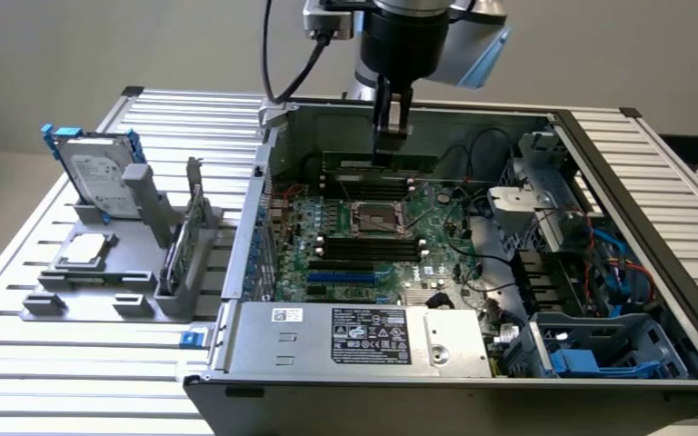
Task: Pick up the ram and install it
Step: 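Insert the ram into the slot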
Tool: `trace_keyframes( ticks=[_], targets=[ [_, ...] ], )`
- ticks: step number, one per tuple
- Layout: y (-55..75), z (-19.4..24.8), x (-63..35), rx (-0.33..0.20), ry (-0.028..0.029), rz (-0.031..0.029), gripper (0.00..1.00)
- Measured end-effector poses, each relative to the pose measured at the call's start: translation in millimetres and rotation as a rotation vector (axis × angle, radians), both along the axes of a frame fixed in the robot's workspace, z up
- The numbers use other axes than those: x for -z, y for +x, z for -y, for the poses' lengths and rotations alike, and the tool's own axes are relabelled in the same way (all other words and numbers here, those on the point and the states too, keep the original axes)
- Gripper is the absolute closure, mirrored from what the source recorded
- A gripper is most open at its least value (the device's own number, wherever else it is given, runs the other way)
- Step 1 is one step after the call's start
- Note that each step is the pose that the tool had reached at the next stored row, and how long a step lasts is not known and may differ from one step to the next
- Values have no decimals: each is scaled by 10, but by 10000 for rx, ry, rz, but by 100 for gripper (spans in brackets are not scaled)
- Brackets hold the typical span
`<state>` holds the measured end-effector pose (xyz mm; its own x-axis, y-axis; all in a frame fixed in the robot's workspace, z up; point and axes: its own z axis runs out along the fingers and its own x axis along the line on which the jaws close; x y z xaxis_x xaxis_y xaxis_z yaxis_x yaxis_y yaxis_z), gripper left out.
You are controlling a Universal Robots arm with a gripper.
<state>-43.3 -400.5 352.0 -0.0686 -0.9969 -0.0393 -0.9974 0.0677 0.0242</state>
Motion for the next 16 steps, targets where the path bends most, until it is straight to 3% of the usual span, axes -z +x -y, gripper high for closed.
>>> trace_keyframes(
  ticks=[5,16],
  targets=[
    [-63,8,91,12,0,4,87],
    [-67,28,292,12,0,4,87]
  ],
)
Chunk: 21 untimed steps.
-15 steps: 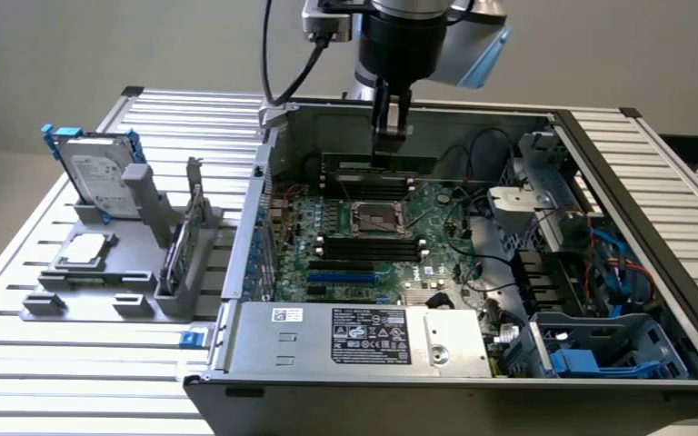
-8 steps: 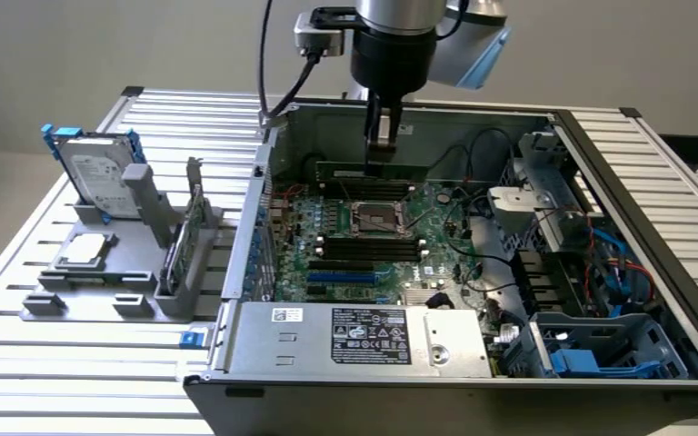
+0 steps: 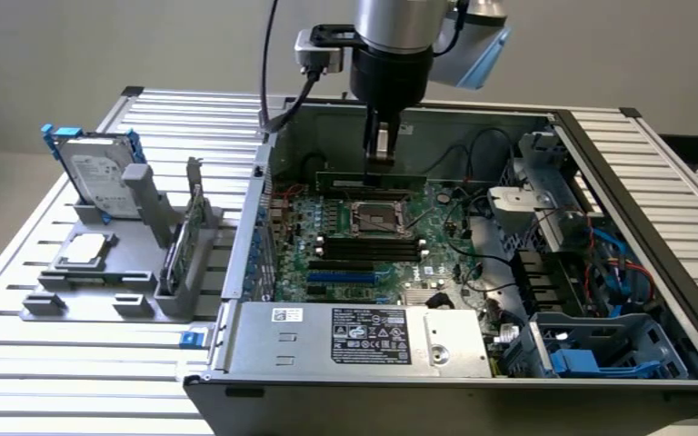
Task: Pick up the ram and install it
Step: 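Insert the ram into the slot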
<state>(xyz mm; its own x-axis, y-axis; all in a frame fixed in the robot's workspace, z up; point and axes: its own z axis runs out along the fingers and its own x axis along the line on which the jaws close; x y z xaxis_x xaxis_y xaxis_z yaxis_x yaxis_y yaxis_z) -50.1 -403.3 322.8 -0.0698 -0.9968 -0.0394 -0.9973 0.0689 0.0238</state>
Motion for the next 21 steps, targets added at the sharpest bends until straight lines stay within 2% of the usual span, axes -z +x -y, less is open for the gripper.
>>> trace_keyframes(
  ticks=[5,21],
  targets=[
    [11,25,90,17,0,-1,87],
    [86,145,380,110,-1,13,87]
  ],
)
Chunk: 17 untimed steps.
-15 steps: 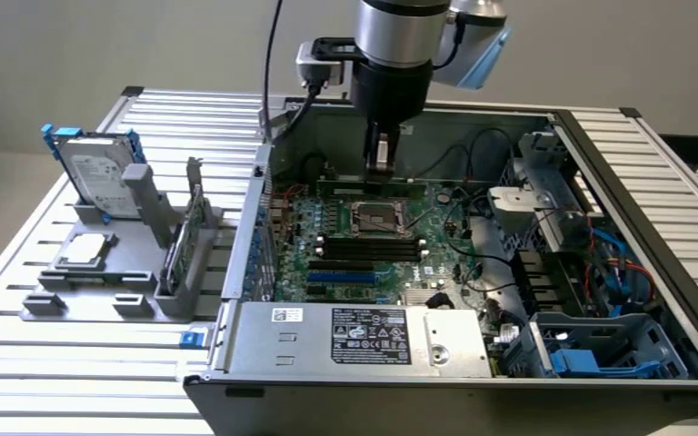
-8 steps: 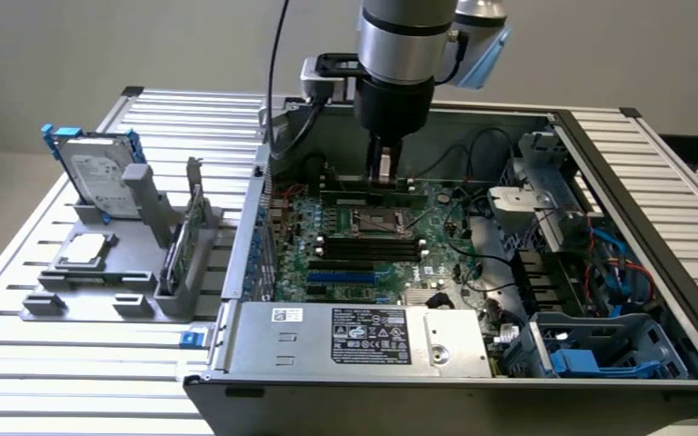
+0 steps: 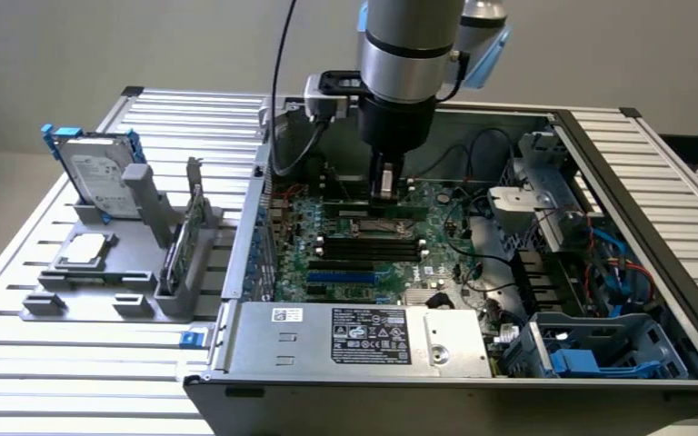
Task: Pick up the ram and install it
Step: 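Insert the ram into the slot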
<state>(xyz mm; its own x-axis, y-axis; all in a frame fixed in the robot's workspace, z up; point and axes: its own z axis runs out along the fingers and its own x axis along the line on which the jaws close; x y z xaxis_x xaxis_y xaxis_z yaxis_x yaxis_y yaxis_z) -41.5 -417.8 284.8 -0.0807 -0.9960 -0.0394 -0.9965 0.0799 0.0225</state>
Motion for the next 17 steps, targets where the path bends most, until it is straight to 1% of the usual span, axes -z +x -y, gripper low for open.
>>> trace_keyframes(
  ticks=[8,17],
  targets=[
    [14,31,146,52,0,0,87],
    [14,42,310,55,1,0,87]
  ],
)
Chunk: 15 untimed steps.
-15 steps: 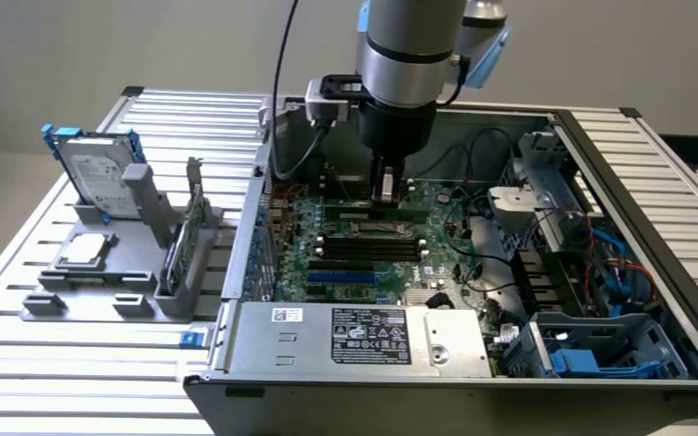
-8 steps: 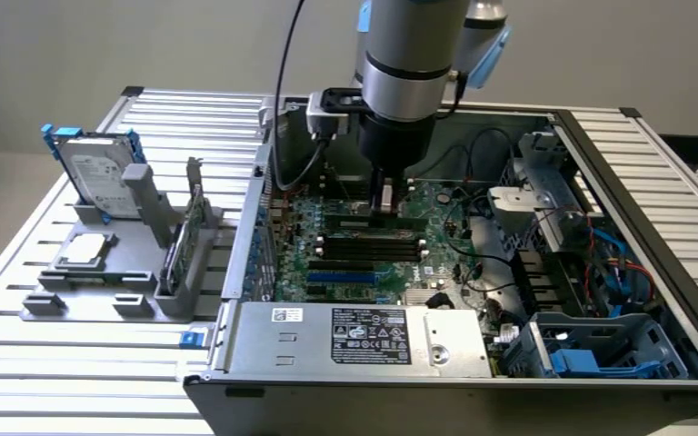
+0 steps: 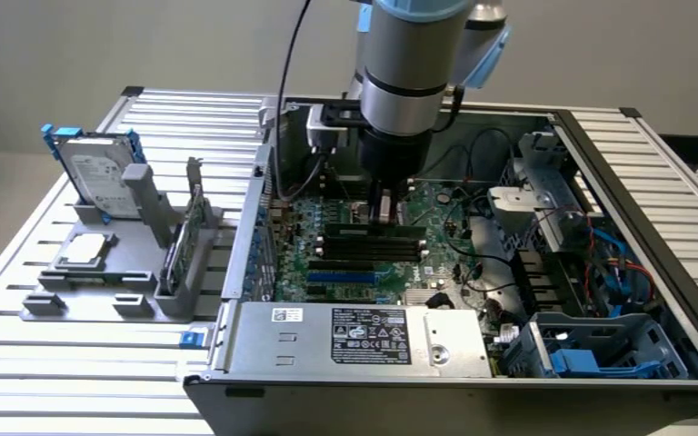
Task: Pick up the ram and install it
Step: 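Insert the ram into the slot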
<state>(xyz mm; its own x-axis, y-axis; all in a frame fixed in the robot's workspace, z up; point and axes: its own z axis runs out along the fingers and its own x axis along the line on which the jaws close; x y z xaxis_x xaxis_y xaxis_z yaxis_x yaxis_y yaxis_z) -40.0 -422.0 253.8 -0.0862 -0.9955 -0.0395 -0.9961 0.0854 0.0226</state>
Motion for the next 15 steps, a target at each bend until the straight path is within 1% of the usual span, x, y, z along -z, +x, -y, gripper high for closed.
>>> trace_keyframes(
  ticks=[9,15],
  targets=[
    [0,0,162,-1,0,1,87],
    [0,0,166,0,-3,0,87]
  ],
)
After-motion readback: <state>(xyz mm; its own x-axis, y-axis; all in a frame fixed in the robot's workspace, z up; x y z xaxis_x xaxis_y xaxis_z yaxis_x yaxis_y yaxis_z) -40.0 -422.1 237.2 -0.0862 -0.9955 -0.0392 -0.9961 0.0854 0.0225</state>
